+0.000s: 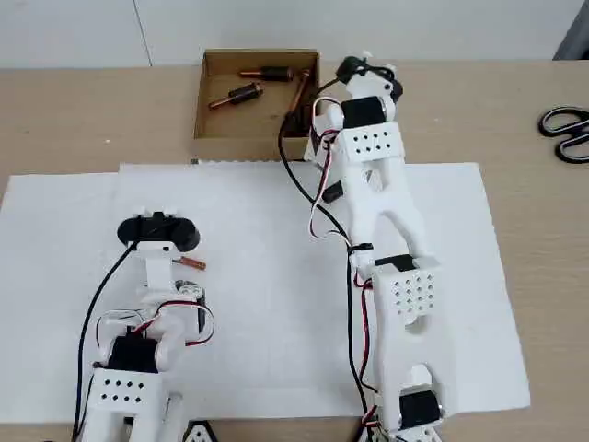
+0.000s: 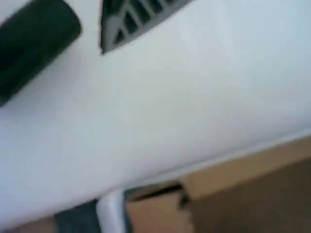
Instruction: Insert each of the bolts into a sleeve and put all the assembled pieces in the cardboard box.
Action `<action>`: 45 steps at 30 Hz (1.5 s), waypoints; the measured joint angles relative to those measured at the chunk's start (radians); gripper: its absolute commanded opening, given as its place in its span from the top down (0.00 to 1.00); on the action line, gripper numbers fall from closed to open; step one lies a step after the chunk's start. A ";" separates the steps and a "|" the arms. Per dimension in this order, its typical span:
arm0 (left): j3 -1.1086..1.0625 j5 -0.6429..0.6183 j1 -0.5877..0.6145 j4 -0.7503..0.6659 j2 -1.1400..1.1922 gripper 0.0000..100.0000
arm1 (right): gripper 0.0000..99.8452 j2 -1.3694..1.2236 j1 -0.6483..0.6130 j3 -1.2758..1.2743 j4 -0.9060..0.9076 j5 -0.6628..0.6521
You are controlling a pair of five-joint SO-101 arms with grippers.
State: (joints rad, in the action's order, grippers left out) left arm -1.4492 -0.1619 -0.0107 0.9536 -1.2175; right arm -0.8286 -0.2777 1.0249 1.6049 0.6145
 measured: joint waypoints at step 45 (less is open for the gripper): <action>0.000 0.000 0.000 0.000 0.000 0.99 | 0.83 -0.127 0.025 0.021 0.032 0.011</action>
State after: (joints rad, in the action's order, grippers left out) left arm -1.4492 -0.1619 -0.0107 0.9536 -1.2175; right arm -0.9559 -0.2532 1.0464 1.6372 0.6252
